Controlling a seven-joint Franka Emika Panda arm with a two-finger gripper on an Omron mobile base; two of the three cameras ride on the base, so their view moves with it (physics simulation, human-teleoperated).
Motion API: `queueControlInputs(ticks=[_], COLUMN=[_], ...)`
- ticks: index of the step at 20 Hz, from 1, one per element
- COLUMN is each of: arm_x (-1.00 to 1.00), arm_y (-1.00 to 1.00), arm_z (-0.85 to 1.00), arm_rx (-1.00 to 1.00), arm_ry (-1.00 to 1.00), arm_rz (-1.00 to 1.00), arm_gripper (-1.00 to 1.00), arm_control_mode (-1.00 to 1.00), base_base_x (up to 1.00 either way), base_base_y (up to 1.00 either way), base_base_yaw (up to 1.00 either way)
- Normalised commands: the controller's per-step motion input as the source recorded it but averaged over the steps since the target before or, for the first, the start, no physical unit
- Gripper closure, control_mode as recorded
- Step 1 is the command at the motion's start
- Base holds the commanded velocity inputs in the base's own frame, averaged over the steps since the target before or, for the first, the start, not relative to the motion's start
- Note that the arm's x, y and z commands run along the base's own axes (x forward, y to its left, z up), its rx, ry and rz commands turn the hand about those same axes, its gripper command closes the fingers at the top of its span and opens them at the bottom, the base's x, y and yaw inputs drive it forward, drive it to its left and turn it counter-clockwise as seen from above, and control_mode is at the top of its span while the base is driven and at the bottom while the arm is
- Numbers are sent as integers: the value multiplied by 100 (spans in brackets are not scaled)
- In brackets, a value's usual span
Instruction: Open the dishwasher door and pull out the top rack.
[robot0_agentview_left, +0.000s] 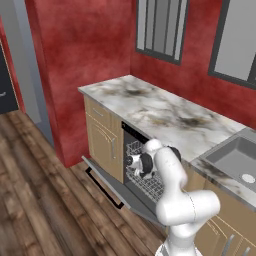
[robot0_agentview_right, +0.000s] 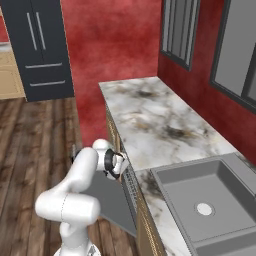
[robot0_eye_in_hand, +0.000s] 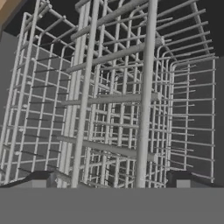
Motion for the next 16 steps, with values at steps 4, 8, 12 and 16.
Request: queueControlInputs(ticks=[4,8,12,16], arm_x=[33,34,31,11], arm_y=[-12,-9,-6,0], arm_z=[-39,-42,-45,-59], arm_rx=[0,0,0,3], arm_ry=[8,9,10,16], arm_rz=[0,0,0,0], arm_gripper=[-100,-100,-100,-100], arm_control_mode=[-100,-100,-100,-100], base_base_x=[0,0,0,0], base_base_y=[0,0,0,0], base_base_yaw=[0,0,0,0])
